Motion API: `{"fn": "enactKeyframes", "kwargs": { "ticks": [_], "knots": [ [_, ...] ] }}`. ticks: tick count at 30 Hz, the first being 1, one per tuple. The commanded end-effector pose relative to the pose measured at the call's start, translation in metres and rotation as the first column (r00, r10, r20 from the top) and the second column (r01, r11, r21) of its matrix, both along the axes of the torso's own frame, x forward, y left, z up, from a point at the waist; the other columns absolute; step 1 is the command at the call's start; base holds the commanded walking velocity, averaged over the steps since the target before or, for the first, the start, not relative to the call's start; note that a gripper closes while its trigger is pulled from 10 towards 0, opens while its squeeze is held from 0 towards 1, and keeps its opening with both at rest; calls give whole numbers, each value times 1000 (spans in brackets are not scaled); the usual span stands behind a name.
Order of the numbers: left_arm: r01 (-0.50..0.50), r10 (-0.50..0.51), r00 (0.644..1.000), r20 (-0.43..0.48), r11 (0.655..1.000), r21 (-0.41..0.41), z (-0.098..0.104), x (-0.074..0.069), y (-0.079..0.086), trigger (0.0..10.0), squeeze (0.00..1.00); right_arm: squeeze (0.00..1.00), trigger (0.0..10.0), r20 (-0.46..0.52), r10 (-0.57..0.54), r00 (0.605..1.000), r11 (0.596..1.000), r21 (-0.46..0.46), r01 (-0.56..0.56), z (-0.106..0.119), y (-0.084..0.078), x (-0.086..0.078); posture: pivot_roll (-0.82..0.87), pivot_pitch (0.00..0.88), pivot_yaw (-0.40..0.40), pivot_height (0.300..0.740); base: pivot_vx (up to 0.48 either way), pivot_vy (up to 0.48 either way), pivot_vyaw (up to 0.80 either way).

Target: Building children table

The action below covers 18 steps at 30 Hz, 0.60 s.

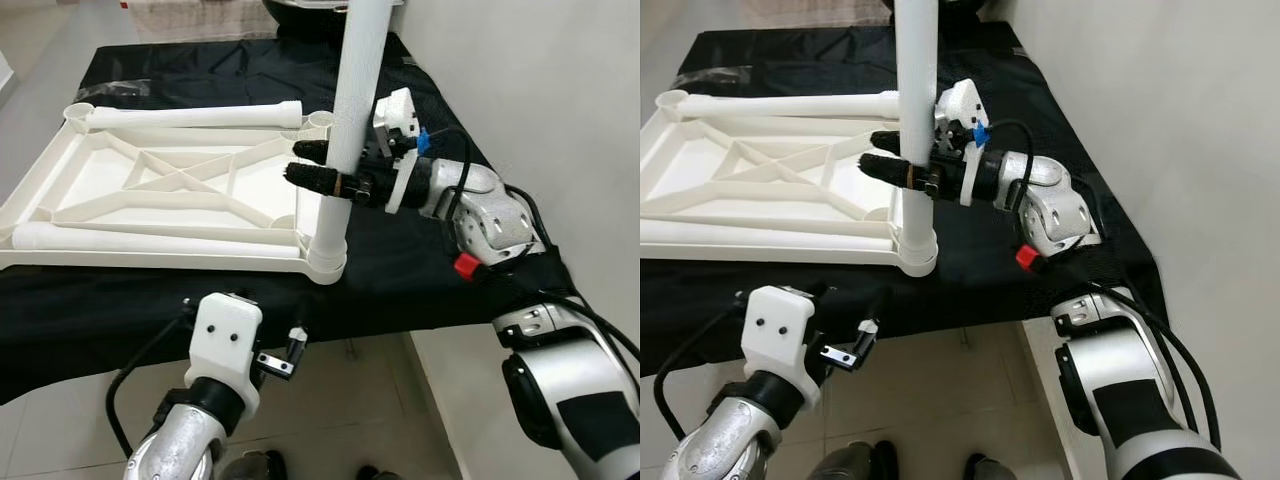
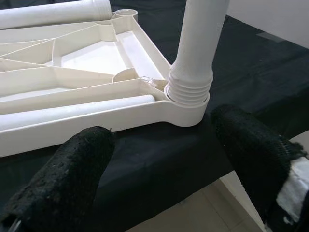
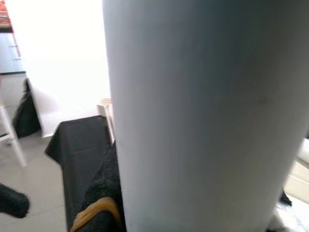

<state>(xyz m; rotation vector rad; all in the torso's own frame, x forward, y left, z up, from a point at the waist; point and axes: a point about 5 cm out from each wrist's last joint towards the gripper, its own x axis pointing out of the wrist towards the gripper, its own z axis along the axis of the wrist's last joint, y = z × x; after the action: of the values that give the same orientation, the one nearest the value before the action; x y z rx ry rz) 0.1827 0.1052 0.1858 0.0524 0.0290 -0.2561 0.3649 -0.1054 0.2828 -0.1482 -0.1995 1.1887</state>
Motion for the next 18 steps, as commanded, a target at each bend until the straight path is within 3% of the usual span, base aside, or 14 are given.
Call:
{"fn": "enactKeyframes", "kwargs": {
  "ticks": [1,4,7,10,18],
  "knots": [
    [2,-2,1000,-16,1000,12,-4,0,1,10000,0,0,10000,-131,-62,989,994,-98,49,-37,-8,3,157,234,-21,740,0,0,0],
    [6,-5,1000,-11,1000,18,-4,2,1,10000,0,0,10000,-152,-236,960,970,-100,223,-43,-10,9,156,232,-22,740,0,0,0],
    [6,-6,1000,-9,1000,18,-4,2,1,10000,0,0,10000,-163,-289,944,956,-106,274,-45,-10,12,156,232,-22,740,0,0,0],
    [5,-5,1000,-5,1000,17,-3,4,1,10000,0,0,10000,-158,-431,888,900,-142,412,-50,-13,23,155,227,-24,740,0,0,0],
    [4,-4,1000,-3,1000,19,-3,4,2,10000,0,0,10000,-165,-526,834,851,-108,515,-49,-13,28,157,234,-29,740,0,0,0]
  ]
}}
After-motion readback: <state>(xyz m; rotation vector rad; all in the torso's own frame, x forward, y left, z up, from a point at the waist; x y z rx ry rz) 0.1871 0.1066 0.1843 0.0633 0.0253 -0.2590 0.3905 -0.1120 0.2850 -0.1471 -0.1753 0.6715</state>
